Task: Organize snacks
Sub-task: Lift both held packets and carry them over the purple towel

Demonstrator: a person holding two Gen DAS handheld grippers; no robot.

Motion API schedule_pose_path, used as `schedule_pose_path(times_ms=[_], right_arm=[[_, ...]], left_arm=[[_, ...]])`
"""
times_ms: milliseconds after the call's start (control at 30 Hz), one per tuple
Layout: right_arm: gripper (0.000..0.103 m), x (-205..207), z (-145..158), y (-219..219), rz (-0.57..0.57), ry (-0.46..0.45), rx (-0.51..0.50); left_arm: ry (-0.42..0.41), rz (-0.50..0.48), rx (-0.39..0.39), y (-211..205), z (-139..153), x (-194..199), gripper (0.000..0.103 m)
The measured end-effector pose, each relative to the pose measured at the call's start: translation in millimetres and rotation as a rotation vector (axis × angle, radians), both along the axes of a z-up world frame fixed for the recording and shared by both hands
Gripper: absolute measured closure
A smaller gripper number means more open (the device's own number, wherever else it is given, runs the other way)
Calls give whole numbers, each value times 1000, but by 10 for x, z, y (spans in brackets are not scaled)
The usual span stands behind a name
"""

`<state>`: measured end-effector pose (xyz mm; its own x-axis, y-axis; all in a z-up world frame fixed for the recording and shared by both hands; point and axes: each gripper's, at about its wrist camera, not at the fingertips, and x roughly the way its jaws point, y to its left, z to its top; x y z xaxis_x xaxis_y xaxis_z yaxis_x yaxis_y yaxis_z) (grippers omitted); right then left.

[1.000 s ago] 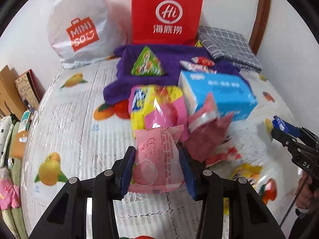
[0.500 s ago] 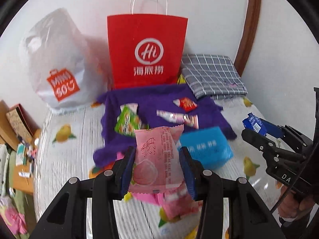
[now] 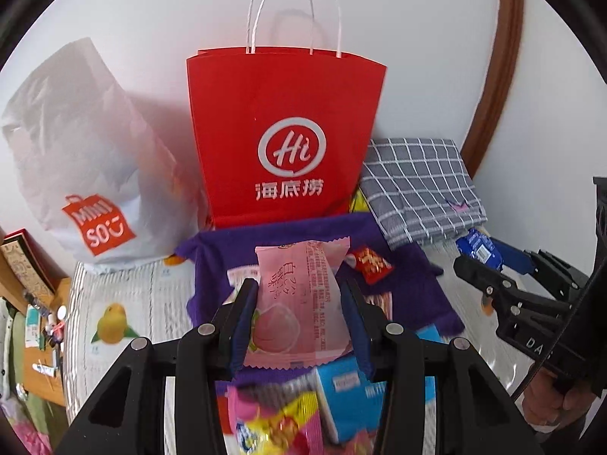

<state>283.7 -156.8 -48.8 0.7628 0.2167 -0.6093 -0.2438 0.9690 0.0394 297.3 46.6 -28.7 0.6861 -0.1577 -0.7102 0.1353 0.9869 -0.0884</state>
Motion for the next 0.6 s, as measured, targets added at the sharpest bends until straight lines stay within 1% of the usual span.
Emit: schedule_pose_path(times_ms=[233,467,600], right_arm=[[49,402,-41,75,18,19,2],[49,746,-131,157,33,32,6],[49,924,-198,207,48,48,7]], left_arm=[[-4,13,-2,65,-17,393,60],[41,44,-9,217,-267,652,60],[55,52,-12,289,-371,733,60]])
